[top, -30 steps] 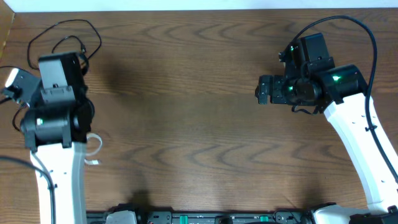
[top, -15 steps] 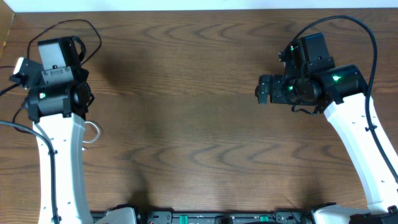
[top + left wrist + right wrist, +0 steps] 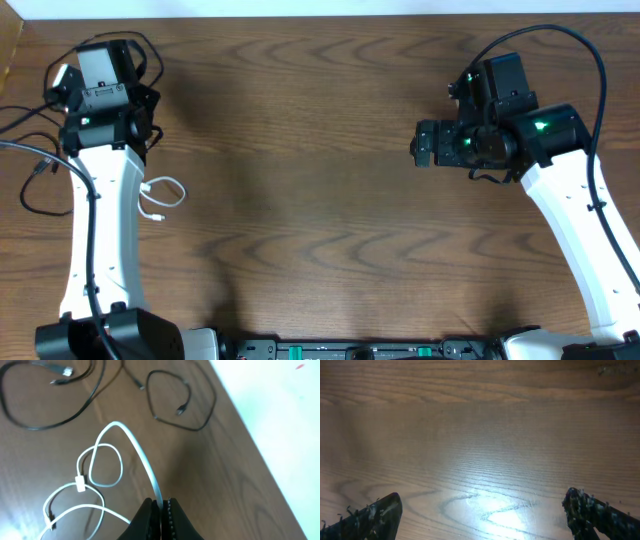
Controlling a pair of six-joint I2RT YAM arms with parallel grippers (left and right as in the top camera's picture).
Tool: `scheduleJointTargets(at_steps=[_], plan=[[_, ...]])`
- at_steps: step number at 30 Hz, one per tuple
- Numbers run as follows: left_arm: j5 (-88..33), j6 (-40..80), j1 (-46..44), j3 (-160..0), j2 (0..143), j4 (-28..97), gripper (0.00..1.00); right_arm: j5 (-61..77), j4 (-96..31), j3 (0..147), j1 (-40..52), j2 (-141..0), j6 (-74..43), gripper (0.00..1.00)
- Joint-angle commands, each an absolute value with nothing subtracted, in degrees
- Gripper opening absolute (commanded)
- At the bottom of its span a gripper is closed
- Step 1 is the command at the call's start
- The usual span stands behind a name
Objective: Untangle cables
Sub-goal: 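Carry the white cable to the left edge with the left gripper, then lower the white cable beside the black cables and open the left gripper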
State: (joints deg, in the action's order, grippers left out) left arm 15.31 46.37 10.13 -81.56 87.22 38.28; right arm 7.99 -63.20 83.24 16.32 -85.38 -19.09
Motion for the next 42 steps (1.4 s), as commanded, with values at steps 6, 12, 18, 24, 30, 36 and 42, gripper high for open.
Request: scheduleJointTargets(at_steps=[6,12,18,24,30,36,42], plan=[[16.1,42.0,12.2,-82.0,91.4,35.3,0.07,7.7,-63.0,83.0,16.2,-84.8,-19.7,0.99],[16.1,41.7,12.5,-82.0,95.3,37.0,0.08,7.7,-62.8,83.0,16.2,-84.8,-19.7,0.99],[16.1,41.4,12.6,-81.9,99.4,38.4,0.08,7.7,-62.8,82.9,16.2,-84.8,-19.7,0.99],[19.4,41.3,12.6,-81.9,102.8,40.4,0.08,7.7,-62.8,81.7,16.2,-84.8,-19.7,0.99],[20.6,41.3,12.7,-81.8,104.8,41.9,0.15,7.7,-62.1,80.4,16.2,-84.8,-19.7,0.99],[20.6,41.3,12.7,-81.5,106.0,42.9,0.17,8.3,-61.7,80.4,16.2,-84.8,-19.7,0.99],[20.6,41.3,12.7,-81.1,107.3,45.0,0.46,8.5,-61.7,80.4,16.2,-84.8,-19.7,0.99]])
